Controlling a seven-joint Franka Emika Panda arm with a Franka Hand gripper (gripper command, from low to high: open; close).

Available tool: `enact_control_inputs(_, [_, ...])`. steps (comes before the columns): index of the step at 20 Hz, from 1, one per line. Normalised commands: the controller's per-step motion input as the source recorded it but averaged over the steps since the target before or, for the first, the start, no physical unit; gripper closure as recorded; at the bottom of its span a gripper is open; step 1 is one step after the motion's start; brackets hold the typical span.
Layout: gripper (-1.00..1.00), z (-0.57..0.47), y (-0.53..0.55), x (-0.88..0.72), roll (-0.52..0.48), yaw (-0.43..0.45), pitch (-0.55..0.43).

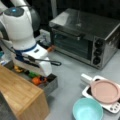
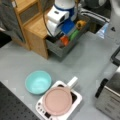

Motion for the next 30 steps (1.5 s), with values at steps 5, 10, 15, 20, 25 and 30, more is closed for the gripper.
enact_control_inputs(5, [-1.0, 0.06, 0.14, -0.27, 0.081, -0.5, 0.025])
enact_control_inputs(10, [-1.0, -0.03, 0.31, -0.28, 0.084, -0.601, 0.006])
enact_control_inputs(15, [-1.0, -0.08, 0.39, -0.26, 0.062, -0.631, -0.016])
enact_control_inputs(20, [-1.0, -0.04, 0.38, -0.21, 0.151, -0.747, -0.037])
enact_control_inputs(25, [-1.0, 0.0, 0.45, -0.15, 0.225, -0.787, -0.076])
enact_control_inputs(30, [-1.0, 0.03, 0.46, -0.08, 0.125, -0.668, -0.111])
